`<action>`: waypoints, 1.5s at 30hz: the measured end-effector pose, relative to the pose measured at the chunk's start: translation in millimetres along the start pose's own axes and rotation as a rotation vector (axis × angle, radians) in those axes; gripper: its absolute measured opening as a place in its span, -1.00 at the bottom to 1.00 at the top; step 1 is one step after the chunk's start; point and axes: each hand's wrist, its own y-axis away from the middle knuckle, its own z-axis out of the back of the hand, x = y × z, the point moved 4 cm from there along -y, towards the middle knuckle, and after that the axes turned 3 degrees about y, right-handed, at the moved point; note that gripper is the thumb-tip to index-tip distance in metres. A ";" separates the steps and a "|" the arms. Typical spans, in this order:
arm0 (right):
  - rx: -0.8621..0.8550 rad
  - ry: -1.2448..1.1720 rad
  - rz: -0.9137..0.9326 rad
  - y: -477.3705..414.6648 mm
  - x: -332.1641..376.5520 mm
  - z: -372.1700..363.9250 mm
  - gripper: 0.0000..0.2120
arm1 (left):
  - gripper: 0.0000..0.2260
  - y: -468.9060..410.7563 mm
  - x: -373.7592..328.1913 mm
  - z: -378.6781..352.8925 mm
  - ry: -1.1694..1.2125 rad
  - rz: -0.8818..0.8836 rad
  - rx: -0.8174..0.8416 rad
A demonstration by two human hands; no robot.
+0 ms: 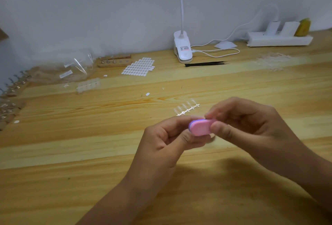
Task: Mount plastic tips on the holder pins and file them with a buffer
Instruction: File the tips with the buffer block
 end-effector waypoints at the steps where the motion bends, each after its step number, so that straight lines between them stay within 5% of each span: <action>1: 0.002 0.069 0.018 -0.7 0.8 0.2 -0.89 | -0.83 0.1 -0.1 -0.3 -0.011 -0.004 0.007; 5: -0.104 0.078 -0.023 -3.7 -0.6 15.3 -0.89 | -0.80 -0.3 1.7 1.0 -0.014 0.012 0.002; 10: -0.005 0.054 -0.010 -2.6 1.1 3.7 -0.86 | -0.83 -1.3 -1.4 0.3 -0.018 -0.007 0.020; 15: -0.200 -0.062 -0.108 -6.9 -3.0 27.2 -0.90 | -0.83 -1.3 1.0 2.4 0.017 -0.005 0.005; 19: -0.084 -0.004 -0.169 -4.6 -5.7 16.2 -0.79 | -0.82 -1.9 2.1 1.0 -0.056 -0.020 0.021; 22: 0.010 0.168 -0.098 3.3 -3.1 -1.2 -0.82 | -0.82 -2.3 2.1 -0.6 -0.139 -0.035 0.037; 32: -0.053 0.385 0.130 5.7 2.9 -10.5 -0.86 | -0.83 2.2 -5.0 -5.6 -0.264 -0.116 0.073; 45: -0.018 0.331 0.118 6.0 5.4 -7.7 -0.91 | -0.83 5.0 -9.7 -7.3 -0.406 -0.201 0.087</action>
